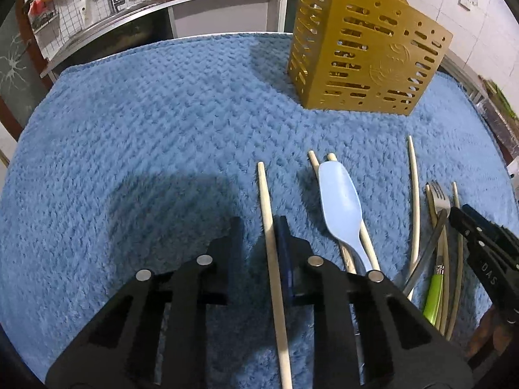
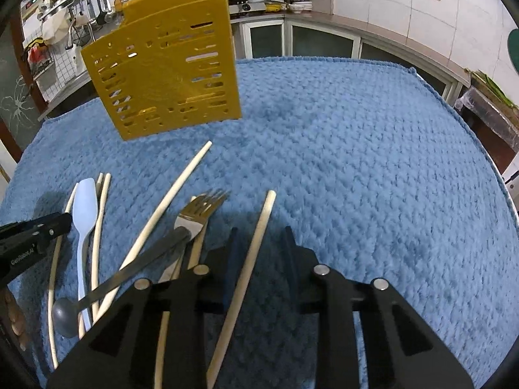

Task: Organize utensils
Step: 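Grasp a wooden chopstick with the left tool while the right tool grasps another chopstick, then lift the chopsticks with both tools and carry them over the yellow caddy, then open both tools to drop the chopsticks into the yellow caddy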

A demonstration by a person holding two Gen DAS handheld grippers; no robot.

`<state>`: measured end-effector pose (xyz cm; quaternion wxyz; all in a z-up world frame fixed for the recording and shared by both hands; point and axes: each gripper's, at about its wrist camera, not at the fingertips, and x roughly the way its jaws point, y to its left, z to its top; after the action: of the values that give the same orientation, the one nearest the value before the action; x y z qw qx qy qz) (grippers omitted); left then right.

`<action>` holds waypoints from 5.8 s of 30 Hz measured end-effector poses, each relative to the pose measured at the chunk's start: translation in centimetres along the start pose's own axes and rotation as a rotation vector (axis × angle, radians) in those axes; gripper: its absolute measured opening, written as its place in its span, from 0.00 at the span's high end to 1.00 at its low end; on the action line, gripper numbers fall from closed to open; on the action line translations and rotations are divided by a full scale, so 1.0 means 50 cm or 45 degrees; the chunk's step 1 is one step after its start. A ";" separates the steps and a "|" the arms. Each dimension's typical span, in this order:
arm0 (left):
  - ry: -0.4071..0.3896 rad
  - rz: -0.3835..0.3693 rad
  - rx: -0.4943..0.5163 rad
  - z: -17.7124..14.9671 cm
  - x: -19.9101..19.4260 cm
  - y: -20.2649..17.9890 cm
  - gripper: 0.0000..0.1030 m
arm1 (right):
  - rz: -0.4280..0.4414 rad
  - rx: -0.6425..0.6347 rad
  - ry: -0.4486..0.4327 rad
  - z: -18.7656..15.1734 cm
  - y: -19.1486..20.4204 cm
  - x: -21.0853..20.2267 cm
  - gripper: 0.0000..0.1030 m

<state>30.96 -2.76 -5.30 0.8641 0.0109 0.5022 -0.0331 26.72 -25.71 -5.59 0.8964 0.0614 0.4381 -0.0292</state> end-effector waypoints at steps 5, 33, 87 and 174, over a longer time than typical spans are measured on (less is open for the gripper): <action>0.011 0.014 0.034 -0.009 -0.007 -0.015 0.94 | 0.004 -0.039 -0.007 0.000 0.005 0.001 0.82; -0.002 -0.163 -0.060 0.011 -0.044 0.028 0.96 | 0.078 -0.058 -0.030 0.037 0.005 -0.026 0.90; -0.900 -0.447 0.046 0.248 -0.294 -0.027 0.96 | 0.304 -0.055 -0.744 0.271 -0.037 -0.296 0.95; -0.443 -0.118 0.009 0.031 -0.125 0.036 0.08 | 0.049 -0.067 -0.351 0.059 -0.024 -0.101 0.22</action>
<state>29.33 -0.75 0.88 0.9355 -0.0150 0.3447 -0.0762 25.78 -27.33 0.08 0.9498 0.0416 0.3101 -0.0084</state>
